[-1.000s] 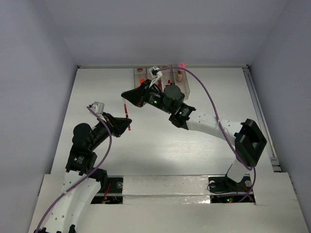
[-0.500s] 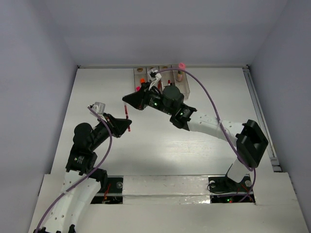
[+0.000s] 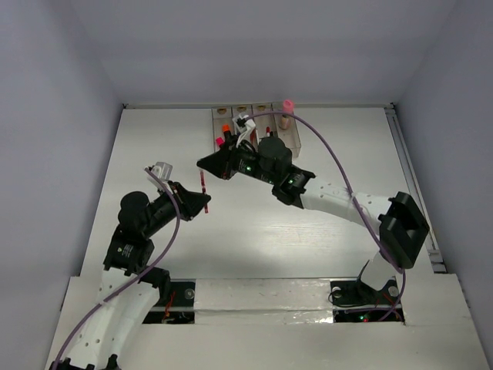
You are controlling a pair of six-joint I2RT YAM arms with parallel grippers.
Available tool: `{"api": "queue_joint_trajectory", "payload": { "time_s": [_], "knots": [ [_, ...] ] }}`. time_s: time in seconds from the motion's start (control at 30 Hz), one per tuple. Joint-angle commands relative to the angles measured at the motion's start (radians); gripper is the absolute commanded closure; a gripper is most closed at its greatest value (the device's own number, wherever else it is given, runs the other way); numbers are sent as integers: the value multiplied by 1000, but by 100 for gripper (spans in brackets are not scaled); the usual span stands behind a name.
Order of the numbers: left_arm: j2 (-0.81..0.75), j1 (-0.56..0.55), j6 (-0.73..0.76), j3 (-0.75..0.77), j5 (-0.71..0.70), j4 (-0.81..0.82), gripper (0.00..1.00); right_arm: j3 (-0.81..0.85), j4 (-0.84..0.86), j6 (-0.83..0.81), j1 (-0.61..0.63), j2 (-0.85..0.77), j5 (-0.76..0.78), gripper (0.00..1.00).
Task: Sort the stationery into containers
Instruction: Close the pen cap on the pen.
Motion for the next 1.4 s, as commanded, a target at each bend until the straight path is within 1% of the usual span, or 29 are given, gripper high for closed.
{"api": "queue_joint_trajectory", "payload": {
  "time_s": [0.0, 0.23, 0.43, 0.53, 0.77, 0.9, 1.0, 1.17, 1.37],
  "knots": [
    [-9, 5, 29, 105, -61, 109, 100, -47, -75, 5, 23, -38, -103, 100],
    [-1, 5, 53, 189, -93, 121, 100, -127, -57, 37, 23, -66, -124, 100],
    [23, 5, 20, 205, -73, 200, 100, -188, 20, 103, 23, -89, -155, 100],
    [36, 5, 13, 205, -62, 217, 100, -185, 20, 112, 23, -90, -175, 100],
    [47, 5, 43, 225, -67, 213, 100, -147, -55, 111, 23, -67, -227, 100],
    [60, 5, 69, 275, -90, 199, 100, -146, -87, 101, 23, -54, -261, 100],
    [80, 5, 83, 313, -88, 196, 100, -178, -89, 97, 23, -64, -270, 100],
    [122, 5, 60, 352, -78, 244, 100, -248, -95, 94, 23, -72, -276, 100],
    [189, 5, 34, 444, -90, 279, 100, -273, -115, 63, 85, -51, -258, 100]
  ]
}}
